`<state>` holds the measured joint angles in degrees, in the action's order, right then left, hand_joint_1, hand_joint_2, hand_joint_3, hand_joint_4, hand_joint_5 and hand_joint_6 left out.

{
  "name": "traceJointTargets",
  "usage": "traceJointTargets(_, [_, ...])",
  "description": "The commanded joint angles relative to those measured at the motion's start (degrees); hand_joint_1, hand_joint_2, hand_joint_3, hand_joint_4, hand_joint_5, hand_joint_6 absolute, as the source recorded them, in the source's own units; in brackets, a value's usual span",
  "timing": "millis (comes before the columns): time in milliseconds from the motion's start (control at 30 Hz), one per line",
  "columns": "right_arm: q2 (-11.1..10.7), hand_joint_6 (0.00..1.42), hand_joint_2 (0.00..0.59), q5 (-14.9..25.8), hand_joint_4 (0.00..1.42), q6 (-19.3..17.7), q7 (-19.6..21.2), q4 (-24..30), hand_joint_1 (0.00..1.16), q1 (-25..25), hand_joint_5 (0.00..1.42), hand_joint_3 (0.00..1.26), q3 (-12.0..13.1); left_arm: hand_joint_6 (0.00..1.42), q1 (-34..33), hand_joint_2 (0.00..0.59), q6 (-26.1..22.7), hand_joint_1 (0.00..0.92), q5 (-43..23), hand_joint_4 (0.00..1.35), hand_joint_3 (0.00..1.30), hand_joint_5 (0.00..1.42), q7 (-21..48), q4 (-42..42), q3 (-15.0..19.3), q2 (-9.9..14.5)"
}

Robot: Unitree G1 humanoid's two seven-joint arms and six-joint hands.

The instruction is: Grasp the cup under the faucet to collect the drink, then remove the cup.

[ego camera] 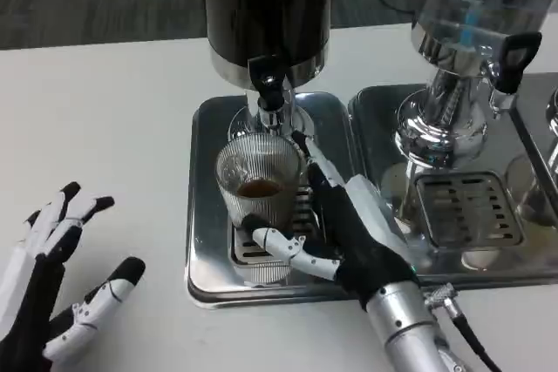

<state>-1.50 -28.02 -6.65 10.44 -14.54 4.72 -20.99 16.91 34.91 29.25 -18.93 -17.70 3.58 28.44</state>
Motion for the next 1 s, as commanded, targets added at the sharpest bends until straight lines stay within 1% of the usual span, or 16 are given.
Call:
traceJointTargets(33, [1.3,0.19,0.187,0.5,0.00,-2.0,0.8,-3.4,0.60,1.2,0.00,0.00,-0.8,0.00,1.0,0.205,0.1,0.000,-0.8,0.00,0.22,0.02,0.8,1.1,0.8,0.9])
traceJointTargets(133, [2.0,0.22,0.185,1.3,0.00,-3.4,1.0,-5.0,0.61,1.9,0.00,0.00,-0.9,0.00,1.6,0.207,-0.1,0.000,-1.1,0.00,0.24,0.03,0.7,1.4,1.2,0.9])
traceJointTargets(167, [2.1,0.23,0.185,0.8,0.00,-3.7,1.7,-5.1,0.61,2.2,0.00,0.00,-1.0,0.00,1.8,0.207,0.0,0.000,-1.1,0.00,0.24,0.03,0.7,1.5,1.3,0.9])
traceJointTargets(233, [2.4,0.23,0.185,1.1,0.00,-4.3,2.4,-5.6,0.62,2.6,0.02,0.00,-0.7,0.00,2.1,0.207,-0.1,0.000,-1.2,0.00,0.24,0.03,0.9,1.7,1.5,0.9])
traceJointTargets(300, [2.3,0.25,0.181,0.6,0.00,-4.5,2.7,-6.1,0.63,3.1,0.04,0.00,-0.8,0.00,2.3,0.207,-0.1,0.000,-1.2,0.00,0.24,0.03,0.8,1.7,1.4,0.8])
traceJointTargets(400, [2.6,0.26,0.182,1.3,0.00,-4.3,2.0,-6.9,0.64,3.4,0.07,0.00,-0.9,0.00,2.5,0.208,-0.2,0.000,-1.1,0.00,0.24,0.03,0.8,1.9,1.5,0.6])
traceJointTargets(500, [2.4,0.29,0.177,0.3,0.02,-4.0,1.6,-7.3,0.65,3.9,0.10,0.00,-1.8,0.00,2.8,0.207,-0.4,0.000,-1.1,0.00,0.25,0.04,0.8,2.5,1.7,0.5])
traceJointTargets(667, [2.9,0.34,0.173,1.4,0.07,-4.2,1.2,-8.6,0.68,4.6,0.15,0.00,-1.5,0.00,3.3,0.209,-0.7,0.000,-1.2,0.00,0.25,0.04,0.6,2.8,1.7,0.0])
traceJointTargets(733, [3.3,0.38,0.167,1.2,0.08,-4.9,3.0,-9.3,0.70,4.5,0.18,0.00,-1.3,0.00,3.5,0.211,-0.8,0.000,-1.2,0.00,0.25,0.04,0.6,2.9,1.7,-0.1])
traceJointTargets(800, [3.5,0.44,0.163,1.4,0.12,-5.5,3.8,-9.7,0.71,4.4,0.22,0.00,-1.2,0.00,3.8,0.212,-1.0,0.000,-1.2,0.00,0.25,0.04,0.5,3.2,1.8,-0.2])
traceJointTargets(900, [3.9,0.48,0.161,1.8,0.15,-5.2,3.6,-10.1,0.72,4.5,0.26,0.00,-1.2,0.00,4.3,0.215,-1.0,0.000,-1.5,0.00,0.25,0.04,0.5,3.3,2.1,-0.2])
traceJointTargets(1000, [4.1,0.50,0.164,1.5,0.18,-5.2,4.1,-10.4,0.75,4.3,0.28,0.00,-1.5,0.00,4.5,0.218,-1.0,0.000,-1.5,0.00,0.25,0.04,0.6,3.4,2.3,-0.2])
